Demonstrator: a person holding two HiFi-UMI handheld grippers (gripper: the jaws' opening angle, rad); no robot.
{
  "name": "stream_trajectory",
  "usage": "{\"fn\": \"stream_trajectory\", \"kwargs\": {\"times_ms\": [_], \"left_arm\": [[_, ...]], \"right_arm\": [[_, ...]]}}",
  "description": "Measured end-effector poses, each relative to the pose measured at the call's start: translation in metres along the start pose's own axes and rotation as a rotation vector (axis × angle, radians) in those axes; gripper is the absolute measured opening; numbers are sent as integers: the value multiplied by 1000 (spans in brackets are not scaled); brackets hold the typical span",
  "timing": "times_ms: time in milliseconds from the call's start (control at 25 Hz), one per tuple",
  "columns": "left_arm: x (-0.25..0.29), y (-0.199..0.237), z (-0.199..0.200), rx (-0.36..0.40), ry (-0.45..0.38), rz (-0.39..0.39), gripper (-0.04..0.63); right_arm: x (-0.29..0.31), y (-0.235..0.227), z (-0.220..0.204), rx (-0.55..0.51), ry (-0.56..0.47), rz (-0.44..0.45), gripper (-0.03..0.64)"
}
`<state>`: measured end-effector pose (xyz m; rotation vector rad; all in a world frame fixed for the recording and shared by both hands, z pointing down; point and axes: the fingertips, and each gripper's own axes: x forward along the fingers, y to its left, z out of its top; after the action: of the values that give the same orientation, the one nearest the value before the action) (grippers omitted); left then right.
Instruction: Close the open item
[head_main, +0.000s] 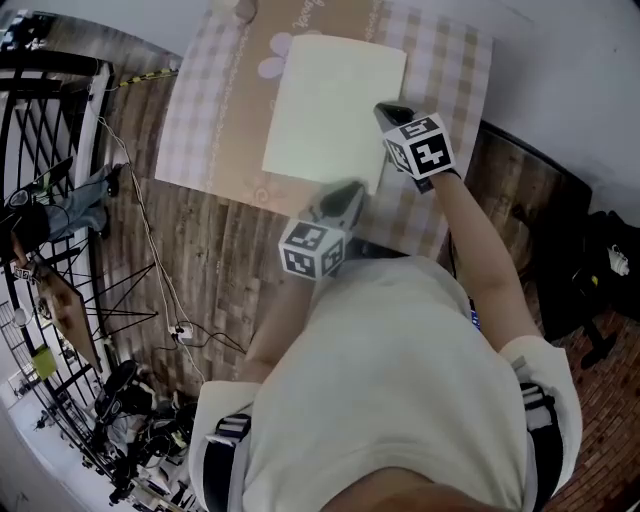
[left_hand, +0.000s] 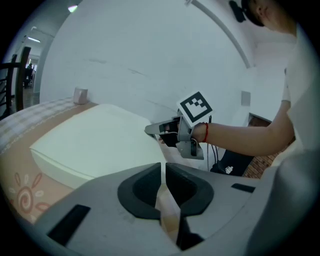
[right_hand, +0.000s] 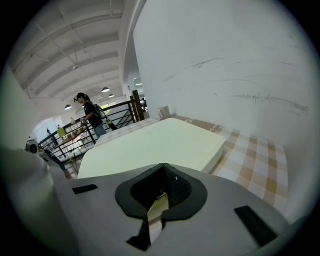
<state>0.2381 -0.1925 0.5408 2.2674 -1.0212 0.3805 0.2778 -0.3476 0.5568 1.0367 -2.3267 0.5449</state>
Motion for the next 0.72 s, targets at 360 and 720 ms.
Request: {"fn": "stream_trajectory", "kwargs": {"times_ms": [360, 720], "left_arm": [[-25, 23, 27, -45, -87, 89, 28], [-77, 43, 43, -23, -143, 159, 28]], "right_arm": [[-8, 4, 1, 10, -32, -52, 0], [-48, 75, 3, 5, -105, 2, 0]]}}
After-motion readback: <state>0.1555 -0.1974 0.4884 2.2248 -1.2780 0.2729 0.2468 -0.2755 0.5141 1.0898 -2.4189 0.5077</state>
